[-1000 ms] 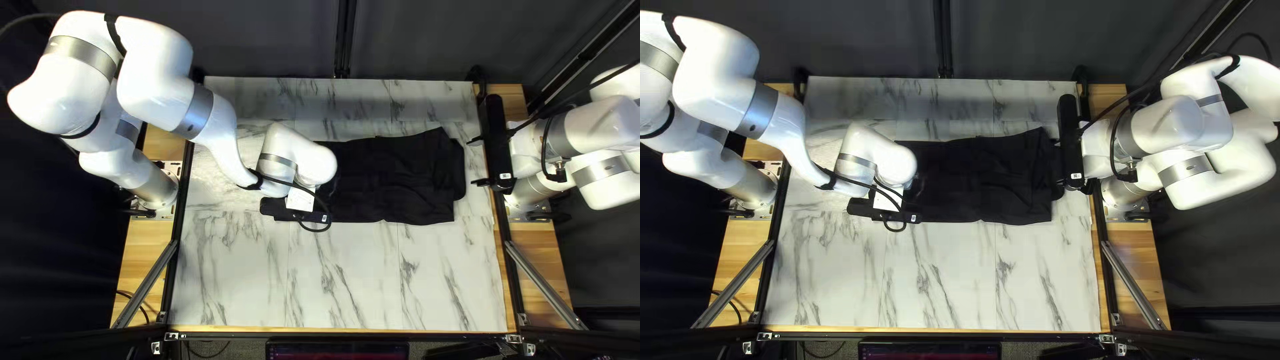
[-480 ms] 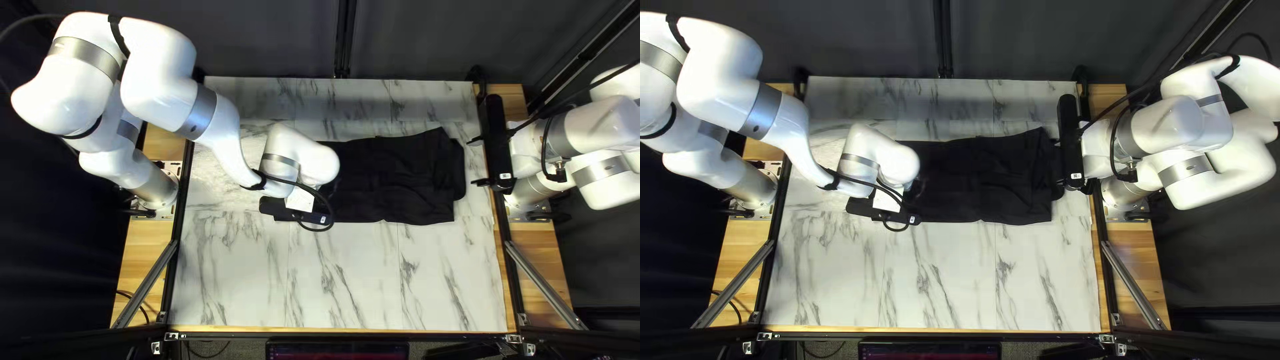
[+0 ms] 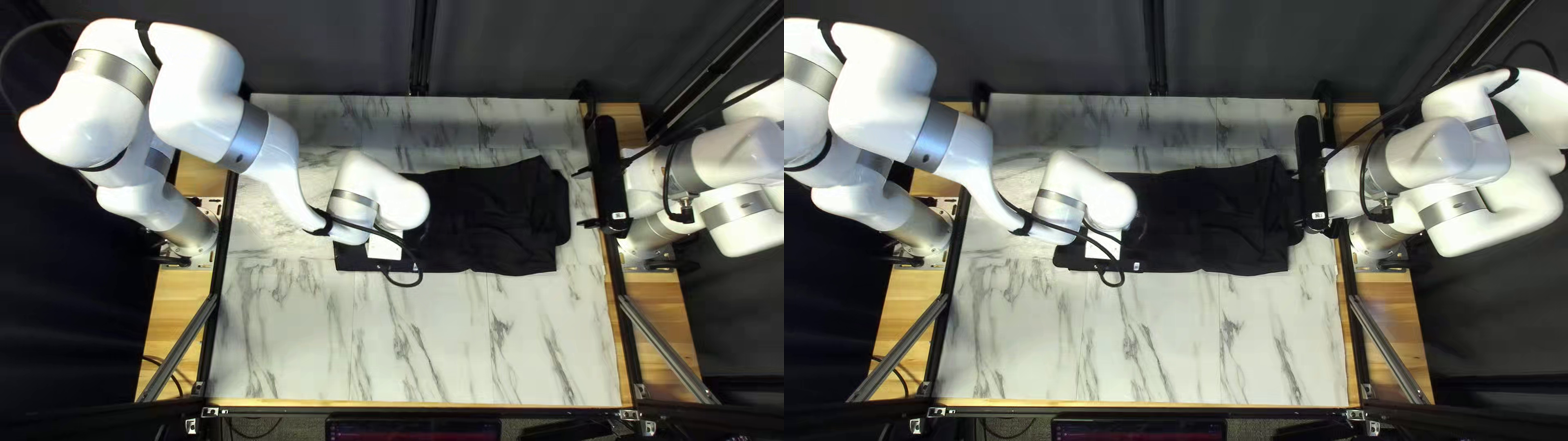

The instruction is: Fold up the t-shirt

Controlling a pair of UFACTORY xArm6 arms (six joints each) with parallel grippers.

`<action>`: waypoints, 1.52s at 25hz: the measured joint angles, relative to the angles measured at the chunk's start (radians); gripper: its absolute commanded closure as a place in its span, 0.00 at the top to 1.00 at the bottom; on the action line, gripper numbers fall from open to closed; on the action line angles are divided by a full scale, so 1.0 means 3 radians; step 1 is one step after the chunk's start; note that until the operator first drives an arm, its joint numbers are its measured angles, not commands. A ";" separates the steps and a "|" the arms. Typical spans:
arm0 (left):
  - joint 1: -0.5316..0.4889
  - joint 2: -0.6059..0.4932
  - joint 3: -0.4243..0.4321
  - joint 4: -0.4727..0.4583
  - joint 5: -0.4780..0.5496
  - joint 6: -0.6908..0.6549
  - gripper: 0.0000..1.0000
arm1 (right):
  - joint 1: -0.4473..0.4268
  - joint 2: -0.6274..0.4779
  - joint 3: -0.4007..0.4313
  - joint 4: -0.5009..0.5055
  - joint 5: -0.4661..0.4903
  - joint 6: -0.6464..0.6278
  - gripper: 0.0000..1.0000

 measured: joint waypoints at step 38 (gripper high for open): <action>-0.0162 0.0819 -0.0796 -0.0555 0.0467 -0.1072 0.81 | 0.0000 0.0000 0.0000 0.0000 0.0000 0.0000 1.00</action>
